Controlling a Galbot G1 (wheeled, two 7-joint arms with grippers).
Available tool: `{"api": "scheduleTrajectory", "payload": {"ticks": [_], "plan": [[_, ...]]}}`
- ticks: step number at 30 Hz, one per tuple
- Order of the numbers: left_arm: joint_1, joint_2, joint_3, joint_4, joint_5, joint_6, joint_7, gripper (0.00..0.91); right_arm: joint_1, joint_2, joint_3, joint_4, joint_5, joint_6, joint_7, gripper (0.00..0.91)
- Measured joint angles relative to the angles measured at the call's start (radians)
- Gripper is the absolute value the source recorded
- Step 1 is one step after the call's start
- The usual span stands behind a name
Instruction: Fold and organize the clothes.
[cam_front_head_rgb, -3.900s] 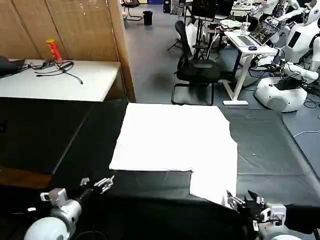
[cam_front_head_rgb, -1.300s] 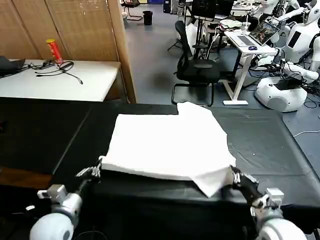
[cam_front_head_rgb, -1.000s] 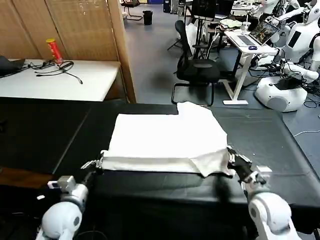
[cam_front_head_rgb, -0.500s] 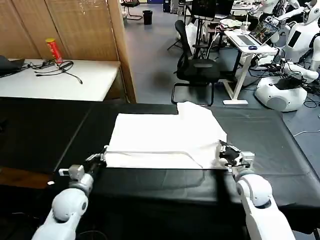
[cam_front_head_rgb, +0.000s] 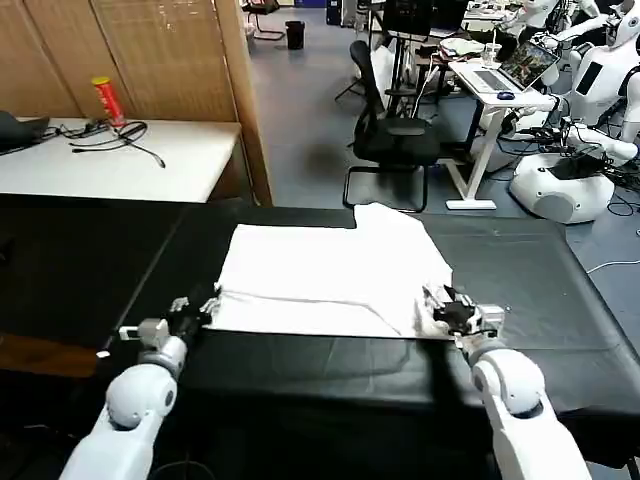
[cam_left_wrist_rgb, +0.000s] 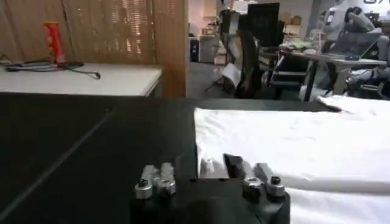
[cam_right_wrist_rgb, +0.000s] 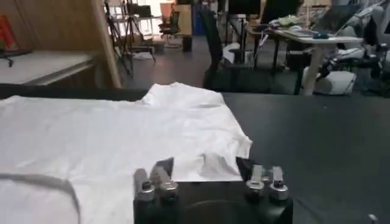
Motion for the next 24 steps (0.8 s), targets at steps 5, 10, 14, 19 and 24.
{"api": "scheduleTrajectory", "payload": {"ticks": [5, 10, 14, 19, 24], "plan": [[0.053, 0.005, -0.021, -0.044, -0.078, 0.051, 0.025, 0.878, -0.051, 0.002, 0.017, 0.012, 0.0, 0.001, 0.0, 0.78], [0.092, 0.007, -0.033, -0.059, -0.092, 0.071, 0.043, 0.878, -0.076, 0.01, 0.019, 0.014, 0.0, 0.0, 0.007, 0.614], [0.104, 0.005, -0.037, -0.058, -0.095, 0.077, 0.043, 0.536, -0.09, 0.016, 0.019, 0.016, -0.002, -0.001, 0.011, 0.38], [0.118, 0.005, -0.045, -0.064, -0.091, 0.082, 0.038, 0.029, -0.096, 0.017, 0.019, 0.014, -0.004, -0.002, 0.014, 0.098], [0.141, 0.017, -0.049, -0.076, -0.079, 0.08, 0.04, 0.0, -0.11, 0.007, 0.023, 0.034, 0.002, -0.03, 0.032, 0.059]]}}
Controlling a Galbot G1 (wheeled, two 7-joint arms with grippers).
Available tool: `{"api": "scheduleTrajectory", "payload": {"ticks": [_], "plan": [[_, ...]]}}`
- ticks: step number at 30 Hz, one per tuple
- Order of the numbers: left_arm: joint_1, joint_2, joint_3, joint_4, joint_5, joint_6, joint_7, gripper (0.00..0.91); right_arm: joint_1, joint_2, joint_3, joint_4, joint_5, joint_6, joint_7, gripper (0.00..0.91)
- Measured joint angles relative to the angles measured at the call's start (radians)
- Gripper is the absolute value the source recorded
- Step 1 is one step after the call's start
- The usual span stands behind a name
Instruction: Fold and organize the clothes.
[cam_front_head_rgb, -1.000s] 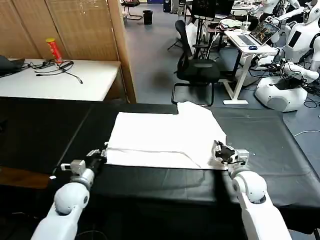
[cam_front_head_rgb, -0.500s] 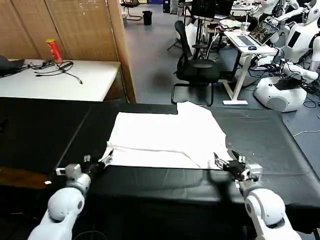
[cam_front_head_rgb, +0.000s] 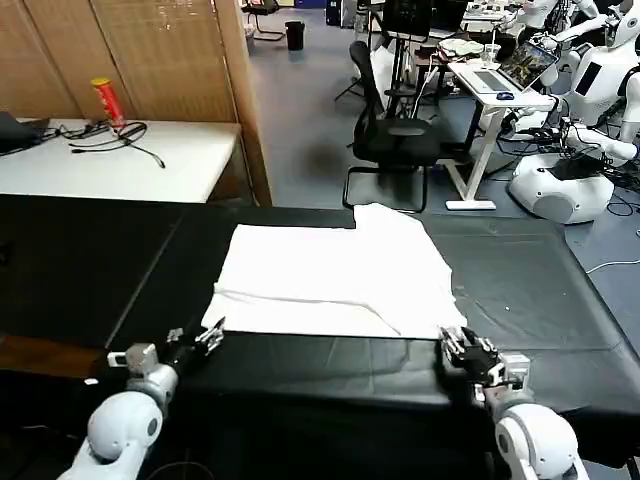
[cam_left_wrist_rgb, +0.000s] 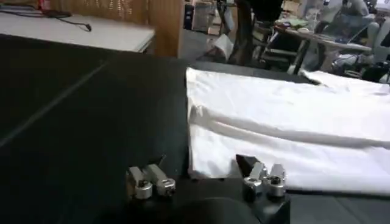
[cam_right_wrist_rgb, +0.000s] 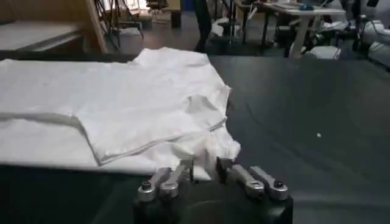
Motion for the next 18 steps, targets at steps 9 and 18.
{"api": "scheduleTrajectory", "payload": {"ticks": [9, 18], "plan": [[0.065, 0.034, -0.011, -0.065, 0.076, 0.021, -0.012, 0.0, -0.071, -0.027, 0.003, 0.092, 0.034, -0.107, 0.055, 0.039], [0.184, 0.076, -0.059, -0.176, 0.14, 0.027, -0.026, 0.0, -0.169, -0.025, 0.02, 0.214, 0.039, -0.179, 0.085, 0.039]]}}
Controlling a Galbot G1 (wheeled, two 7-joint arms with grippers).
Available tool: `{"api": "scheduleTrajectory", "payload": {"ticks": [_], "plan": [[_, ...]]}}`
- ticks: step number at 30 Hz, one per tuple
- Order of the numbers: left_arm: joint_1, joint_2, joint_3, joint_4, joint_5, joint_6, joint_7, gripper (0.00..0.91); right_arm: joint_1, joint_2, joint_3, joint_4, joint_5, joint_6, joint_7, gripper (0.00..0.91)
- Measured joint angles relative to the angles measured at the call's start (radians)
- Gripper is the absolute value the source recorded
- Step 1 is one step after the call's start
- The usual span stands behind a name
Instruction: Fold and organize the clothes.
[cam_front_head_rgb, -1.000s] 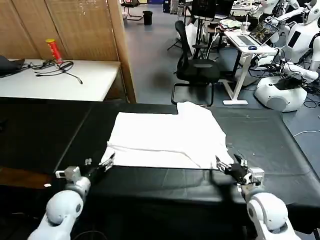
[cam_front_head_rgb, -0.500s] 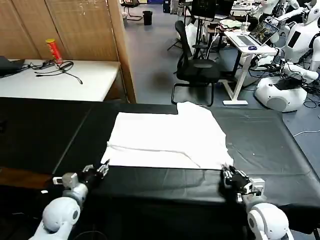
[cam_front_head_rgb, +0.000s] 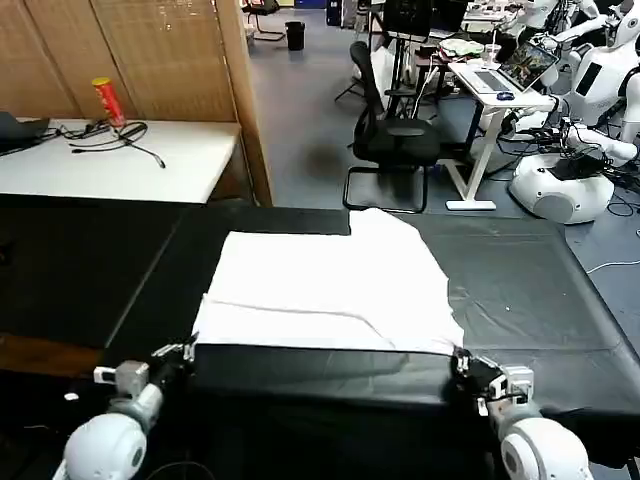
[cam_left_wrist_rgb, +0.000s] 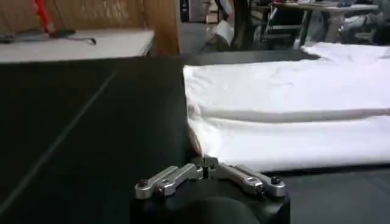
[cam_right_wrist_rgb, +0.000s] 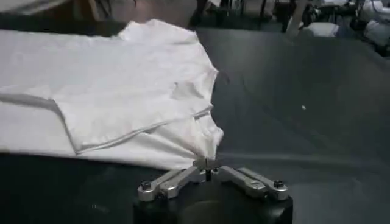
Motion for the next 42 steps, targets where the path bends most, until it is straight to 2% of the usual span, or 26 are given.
{"api": "scheduleTrajectory", "payload": {"ticks": [5, 6, 7, 8, 15, 19, 24, 26, 29, 34, 38, 42], "plan": [[0.059, 0.011, -0.034, -0.039, 0.0, 0.01, -0.002, 0.0, -0.043, 0.003, 0.009, 0.047, 0.0, 0.0, 0.0, 0.039], [0.071, 0.012, -0.041, -0.047, -0.001, 0.012, -0.002, 0.137, -0.048, 0.004, 0.009, 0.051, 0.0, 0.0, 0.0, 0.049], [0.085, 0.013, -0.049, -0.056, -0.001, 0.014, -0.002, 0.137, -0.053, 0.005, 0.009, 0.056, -0.003, 0.0, 0.0, 0.166], [0.097, 0.013, -0.055, -0.062, -0.001, 0.017, -0.002, 0.878, -0.056, 0.007, 0.008, 0.059, -0.005, 0.0, 0.001, 0.878], [0.164, -0.003, -0.088, -0.105, 0.001, 0.041, -0.014, 0.878, -0.085, 0.005, 0.019, 0.104, -0.003, 0.0, -0.001, 0.878], [0.192, -0.016, -0.108, -0.13, 0.033, 0.038, -0.02, 0.878, -0.082, -0.004, 0.041, 0.151, 0.035, 0.0, -0.004, 0.878], [0.199, -0.035, -0.132, -0.17, 0.04, 0.031, -0.035, 0.878, -0.015, -0.029, 0.054, 0.162, 0.078, 0.0, -0.016, 0.878], [0.182, -0.037, -0.135, -0.189, 0.036, 0.022, -0.039, 0.878, 0.041, -0.041, 0.045, 0.14, 0.08, 0.025, -0.017, 0.878], [0.126, -0.028, -0.125, -0.193, -0.012, 0.009, -0.059, 0.878, 0.157, -0.06, 0.019, 0.066, 0.088, 0.081, -0.013, 0.878], [-0.044, -0.001, -0.078, -0.142, -0.09, 0.019, -0.09, 0.878, 0.366, -0.082, -0.057, -0.108, 0.081, 0.126, -0.012, 0.878], [-0.21, 0.03, -0.023, -0.04, -0.176, 0.025, -0.099, 0.878, 0.527, -0.081, -0.124, -0.254, 0.076, 0.126, -0.007, 0.878], [-0.36, 0.061, 0.037, 0.093, -0.263, 0.039, -0.102, 0.878, 0.669, -0.067, -0.196, -0.406, 0.074, 0.097, 0.004, 0.878]]}}
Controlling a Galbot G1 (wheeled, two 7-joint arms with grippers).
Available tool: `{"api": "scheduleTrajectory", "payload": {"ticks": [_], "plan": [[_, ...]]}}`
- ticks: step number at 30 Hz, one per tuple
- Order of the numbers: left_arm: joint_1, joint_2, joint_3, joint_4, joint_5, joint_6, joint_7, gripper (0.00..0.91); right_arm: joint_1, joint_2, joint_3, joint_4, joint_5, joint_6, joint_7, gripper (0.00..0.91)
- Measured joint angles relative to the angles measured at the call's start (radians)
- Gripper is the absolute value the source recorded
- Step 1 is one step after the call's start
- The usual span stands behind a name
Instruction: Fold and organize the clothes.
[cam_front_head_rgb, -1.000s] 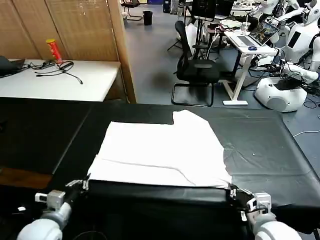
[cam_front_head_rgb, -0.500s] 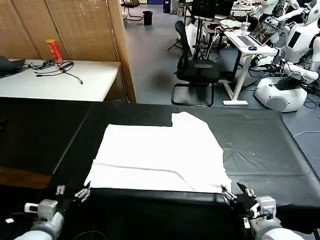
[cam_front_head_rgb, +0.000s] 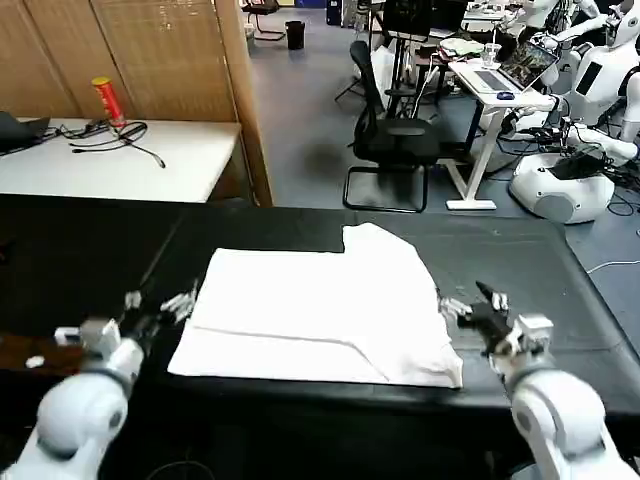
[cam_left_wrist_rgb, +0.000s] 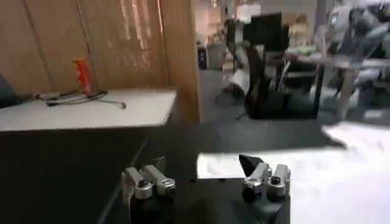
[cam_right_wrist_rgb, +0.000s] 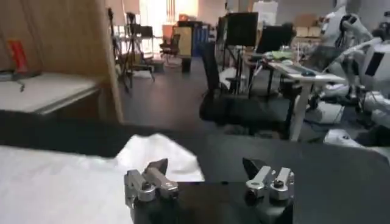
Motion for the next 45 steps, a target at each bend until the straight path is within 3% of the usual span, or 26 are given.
{"api": "scheduleTrajectory", "payload": {"ticks": [9, 18, 30, 42, 45], "plan": [[-0.288, 0.015, 0.17, 0.288, -0.047, 0.025, 0.023, 0.878, 0.251, 0.056, -0.135, -0.317, 0.027, -0.031, -0.01, 0.878], [-0.449, 0.0, 0.262, 0.499, -0.095, 0.069, 0.044, 0.878, 0.388, 0.124, -0.165, -0.522, 0.085, -0.076, -0.006, 0.878], [-0.536, -0.004, 0.315, 0.621, -0.149, 0.11, 0.07, 0.878, 0.466, 0.182, -0.158, -0.656, 0.094, -0.096, 0.012, 0.878], [-0.61, -0.03, 0.366, 0.705, -0.137, 0.117, 0.096, 0.878, 0.477, 0.185, -0.15, -0.681, 0.094, -0.097, 0.009, 0.878], [-0.623, -0.037, 0.375, 0.723, -0.128, 0.113, 0.099, 0.878, 0.477, 0.187, -0.15, -0.682, 0.094, -0.097, 0.008, 0.78]]}}
